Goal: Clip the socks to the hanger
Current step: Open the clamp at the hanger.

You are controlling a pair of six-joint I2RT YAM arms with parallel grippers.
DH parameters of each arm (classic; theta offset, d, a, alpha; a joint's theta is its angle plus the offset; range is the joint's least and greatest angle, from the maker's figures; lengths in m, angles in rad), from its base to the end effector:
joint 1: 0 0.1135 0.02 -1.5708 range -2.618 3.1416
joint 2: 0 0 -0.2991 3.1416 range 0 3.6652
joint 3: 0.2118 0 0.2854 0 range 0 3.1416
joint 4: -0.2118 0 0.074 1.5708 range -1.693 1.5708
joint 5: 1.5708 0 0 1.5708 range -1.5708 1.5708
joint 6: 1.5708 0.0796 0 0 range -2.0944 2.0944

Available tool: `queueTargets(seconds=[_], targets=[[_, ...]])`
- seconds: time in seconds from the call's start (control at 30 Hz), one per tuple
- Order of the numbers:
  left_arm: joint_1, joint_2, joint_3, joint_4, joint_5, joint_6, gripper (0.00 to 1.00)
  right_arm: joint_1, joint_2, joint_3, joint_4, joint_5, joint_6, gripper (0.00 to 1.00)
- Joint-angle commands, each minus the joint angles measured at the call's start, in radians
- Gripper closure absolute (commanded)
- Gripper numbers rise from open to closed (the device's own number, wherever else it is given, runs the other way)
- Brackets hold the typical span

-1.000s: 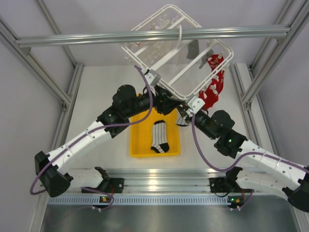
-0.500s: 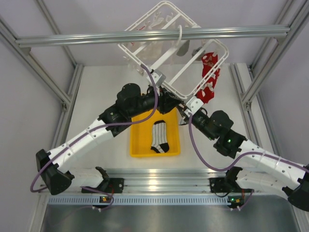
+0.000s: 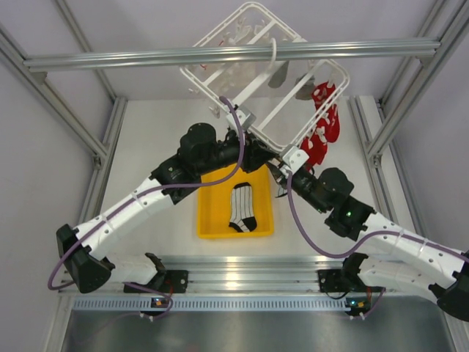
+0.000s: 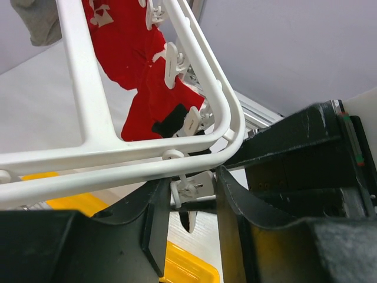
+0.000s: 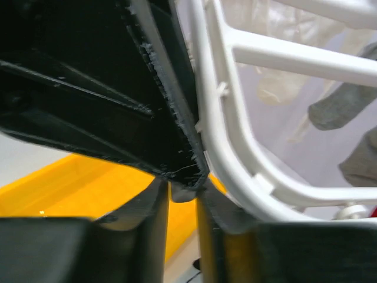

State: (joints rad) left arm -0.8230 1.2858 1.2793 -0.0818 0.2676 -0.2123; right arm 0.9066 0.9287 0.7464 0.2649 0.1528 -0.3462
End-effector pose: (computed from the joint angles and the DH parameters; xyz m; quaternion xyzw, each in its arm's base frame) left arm 0.2331 -0.2823 0.4454 0.3057 0.6701 -0.4166 0.5328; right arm 0.1811 0.2117 0.3740 -0.3504 0.5800 0.1532 0.7192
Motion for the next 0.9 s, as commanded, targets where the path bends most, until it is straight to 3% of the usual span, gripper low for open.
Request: queueTargets(seconds=[0.0, 0.03, 0.07, 0.37, 0.5, 0.63, 0.7, 0.8, 0.83, 0.87], targets=[[0.012, -0.014, 0.022, 0.034, 0.077, 0.054, 1.00, -0.006, -0.031, 0.036, 0.028, -0.077, 0.036, 0.68], [0.010, -0.013, 0.025, 0.033, 0.112, 0.056, 1.00, -0.008, -0.031, 0.034, 0.033, -0.097, 0.036, 0.57], [0.012, -0.011, 0.025, 0.031, 0.122, 0.054, 1.00, -0.009, -0.034, 0.031, 0.037, -0.113, 0.036, 0.56], [0.013, -0.006, 0.049, -0.004, 0.209, 0.134, 1.00, -0.043, -0.028, 0.060, 0.066, -0.148, 0.055, 0.62], [0.012, 0.000, 0.061, -0.021, 0.229, 0.145, 1.00, -0.055, -0.024, 0.070, 0.066, -0.147, 0.046, 0.75], [0.018, 0.007, 0.072, -0.021, 0.252, 0.108, 1.00, -0.055, -0.018, 0.079, 0.066, -0.139, 0.035, 1.00], [0.019, 0.009, 0.072, -0.016, 0.242, 0.080, 1.00, -0.055, -0.019, 0.084, 0.072, -0.131, 0.023, 1.00], [0.021, 0.007, 0.080, -0.025, 0.182, 0.038, 0.82, -0.055, -0.027, 0.074, 0.083, -0.110, 0.003, 1.00], [0.021, 0.010, 0.083, -0.030, 0.145, 0.031, 0.70, -0.055, -0.030, 0.076, 0.079, -0.102, 0.001, 1.00], [0.019, 0.012, 0.090, -0.044, 0.130, 0.027, 0.67, -0.055, -0.027, 0.080, 0.073, -0.099, -0.002, 1.00]])
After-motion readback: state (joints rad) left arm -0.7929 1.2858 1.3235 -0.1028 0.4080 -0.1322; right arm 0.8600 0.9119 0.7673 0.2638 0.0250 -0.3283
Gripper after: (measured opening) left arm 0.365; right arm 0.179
